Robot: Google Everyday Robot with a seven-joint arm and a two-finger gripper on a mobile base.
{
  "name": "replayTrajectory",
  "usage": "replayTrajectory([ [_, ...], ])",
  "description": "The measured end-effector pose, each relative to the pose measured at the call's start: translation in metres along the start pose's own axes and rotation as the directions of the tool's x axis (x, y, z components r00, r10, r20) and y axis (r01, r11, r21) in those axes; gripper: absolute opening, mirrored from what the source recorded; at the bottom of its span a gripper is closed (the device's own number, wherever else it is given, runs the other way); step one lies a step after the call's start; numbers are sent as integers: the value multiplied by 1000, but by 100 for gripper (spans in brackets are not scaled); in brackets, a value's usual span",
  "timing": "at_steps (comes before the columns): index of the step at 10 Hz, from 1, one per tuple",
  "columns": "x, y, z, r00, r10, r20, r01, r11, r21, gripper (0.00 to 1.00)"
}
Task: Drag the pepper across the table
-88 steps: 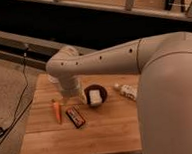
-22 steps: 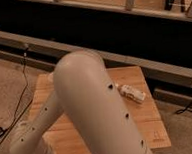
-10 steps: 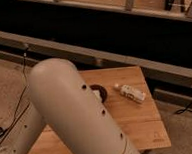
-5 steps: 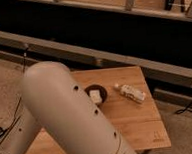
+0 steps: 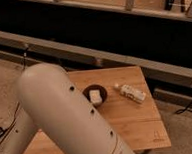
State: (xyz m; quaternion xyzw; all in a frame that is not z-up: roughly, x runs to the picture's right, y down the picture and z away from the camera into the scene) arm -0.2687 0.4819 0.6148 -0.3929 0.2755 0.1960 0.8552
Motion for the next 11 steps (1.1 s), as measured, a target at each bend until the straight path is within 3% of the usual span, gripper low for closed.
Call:
replayTrajectory([
  [11,0,1,-2,1000,-18,-4,18,1000,1,80],
])
